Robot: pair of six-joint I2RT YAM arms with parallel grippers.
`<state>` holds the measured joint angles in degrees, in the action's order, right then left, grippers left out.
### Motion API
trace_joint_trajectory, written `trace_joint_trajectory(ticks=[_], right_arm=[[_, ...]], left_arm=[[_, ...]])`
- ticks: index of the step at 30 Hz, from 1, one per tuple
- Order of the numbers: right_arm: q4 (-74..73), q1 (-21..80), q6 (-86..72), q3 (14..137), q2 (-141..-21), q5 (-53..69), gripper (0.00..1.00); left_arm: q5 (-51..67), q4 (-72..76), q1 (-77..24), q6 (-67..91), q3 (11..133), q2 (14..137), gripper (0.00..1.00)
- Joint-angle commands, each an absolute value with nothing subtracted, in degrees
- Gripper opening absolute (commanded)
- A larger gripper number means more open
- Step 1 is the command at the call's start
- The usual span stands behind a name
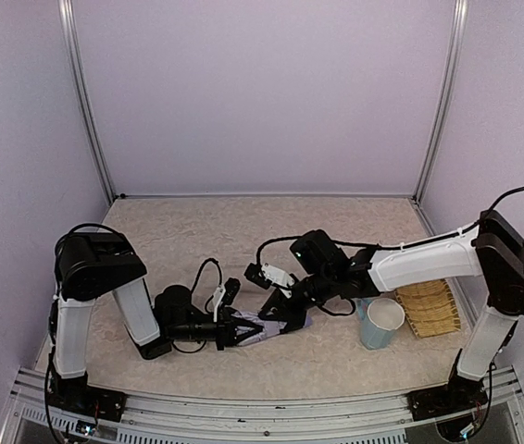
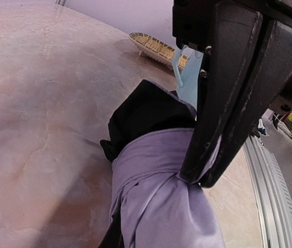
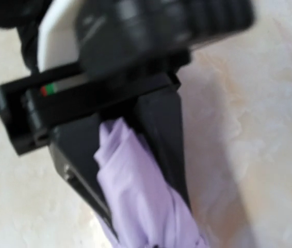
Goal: Put away the umbrella
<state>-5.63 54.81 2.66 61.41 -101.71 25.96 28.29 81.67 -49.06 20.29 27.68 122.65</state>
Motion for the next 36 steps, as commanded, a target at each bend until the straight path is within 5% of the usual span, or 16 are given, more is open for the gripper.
trace_joint_trajectory(ticks=[1, 11, 17, 26, 32, 36], right_arm=[[-7.9, 60.1, 5.0, 54.7, -98.8, 31.8, 0.0], [-10.8, 60.1, 7.0, 52.7, -101.4, 22.8, 0.18], [-12.6, 58.9, 7.7, 53.9, -101.9, 18.4, 0.17], [-18.5, 55.0, 8.6, 62.2, -96.6, 35.3, 0.22], [-27.0, 43.7, 4.1, 75.3, -98.1, 45.9, 0.36], [-29.0, 37.7, -3.7, 79.6, -102.6, 40.3, 0.41]], left_arm=[[17.2, 58.6, -45.4, 23.7, 26.4, 127.9, 0.0], [18.9, 56.8, -45.9, 17.2, 25.7, 126.6, 0.0], [21.7, 56.5, -46.5, 14.0, 25.3, 126.1, 0.0], [24.1, 52.0, -50.7, 6.1, 26.0, 125.4, 0.0], [18.3, 52.2, -57.8, -2.1, 23.1, 120.8, 0.0], [16.5, 55.1, -60.6, -6.2, 20.8, 119.5, 0.0]])
